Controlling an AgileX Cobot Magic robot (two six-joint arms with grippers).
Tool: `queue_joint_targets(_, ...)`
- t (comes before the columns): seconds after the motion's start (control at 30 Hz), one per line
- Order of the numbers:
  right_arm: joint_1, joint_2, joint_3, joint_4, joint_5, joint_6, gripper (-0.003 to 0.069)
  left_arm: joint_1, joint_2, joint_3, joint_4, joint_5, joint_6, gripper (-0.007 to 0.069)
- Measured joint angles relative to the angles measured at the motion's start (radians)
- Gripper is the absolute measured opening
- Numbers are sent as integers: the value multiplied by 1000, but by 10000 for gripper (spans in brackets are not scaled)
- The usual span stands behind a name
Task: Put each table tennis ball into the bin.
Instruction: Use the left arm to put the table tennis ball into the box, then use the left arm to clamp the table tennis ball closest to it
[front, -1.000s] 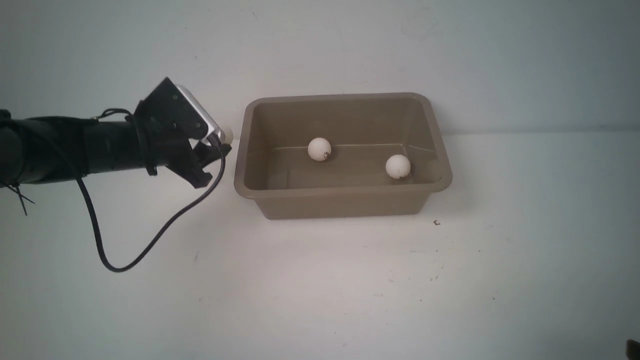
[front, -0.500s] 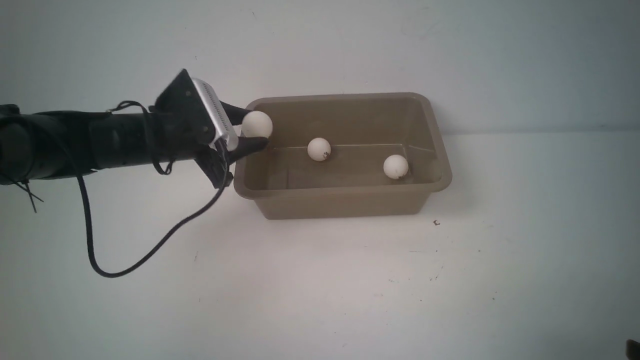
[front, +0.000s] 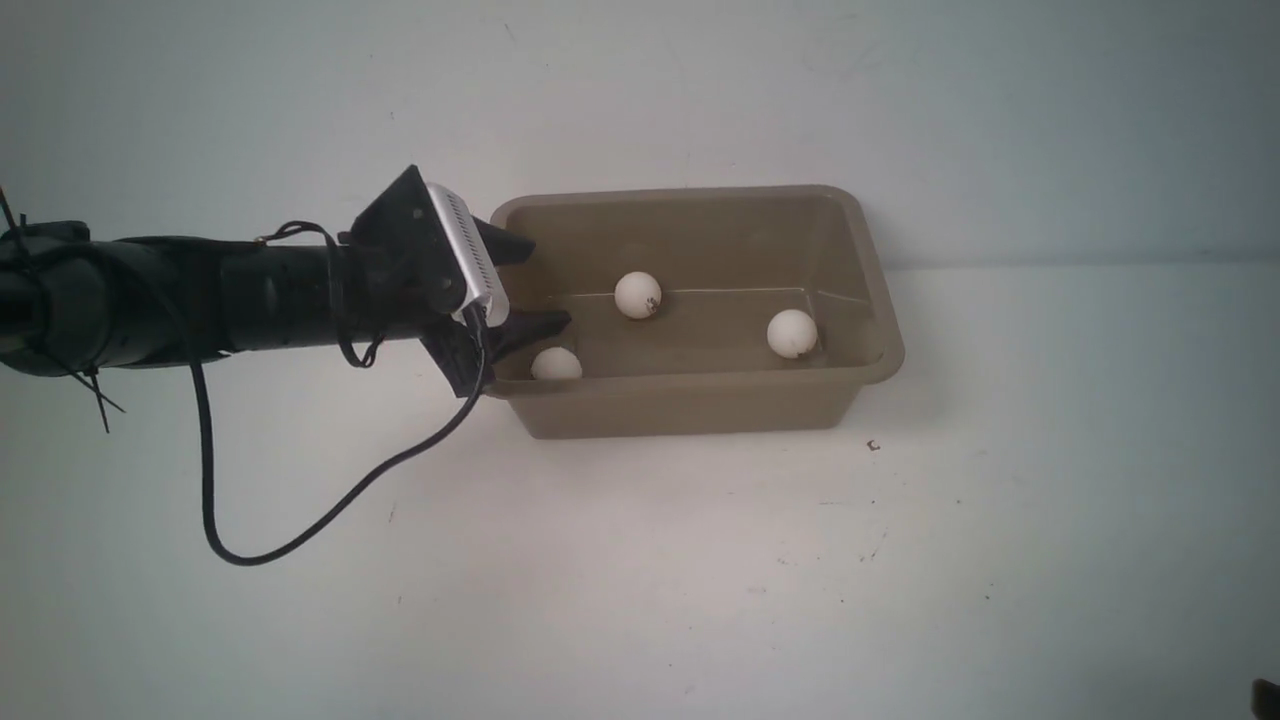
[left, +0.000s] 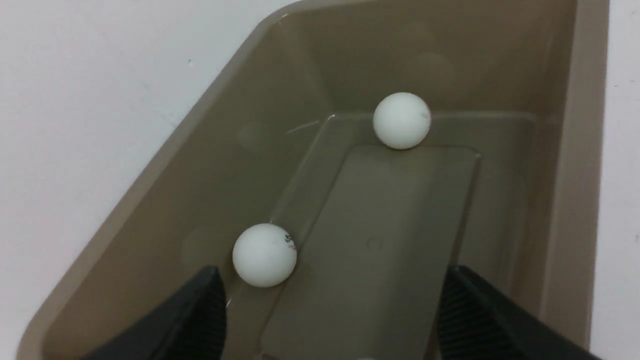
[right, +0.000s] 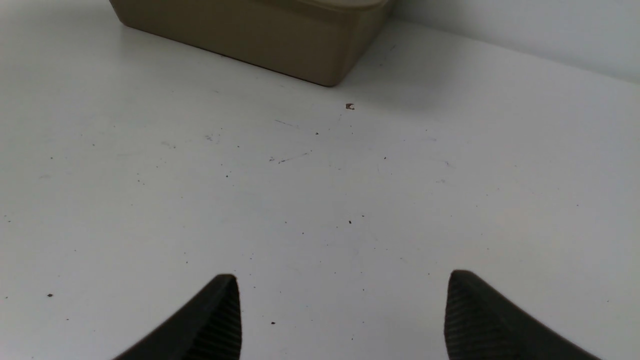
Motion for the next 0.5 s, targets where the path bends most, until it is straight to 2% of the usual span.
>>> queue_joint_targets(0.2,0,0,0,0,0,0,496,83,-46,0,-2,-48,-59,404)
queue_joint_targets(0.3,0,0,0,0,0,0,496,132,-45,0,-3,-57,-139,354)
queue_joint_targets(0.43,0,0,0,0,0,0,496,149,-39,0,-3,-58,-170,355)
queue_joint_targets(0.5,0,0,0,0,0,0,496,153,-20,0,-4,-57,-163,389)
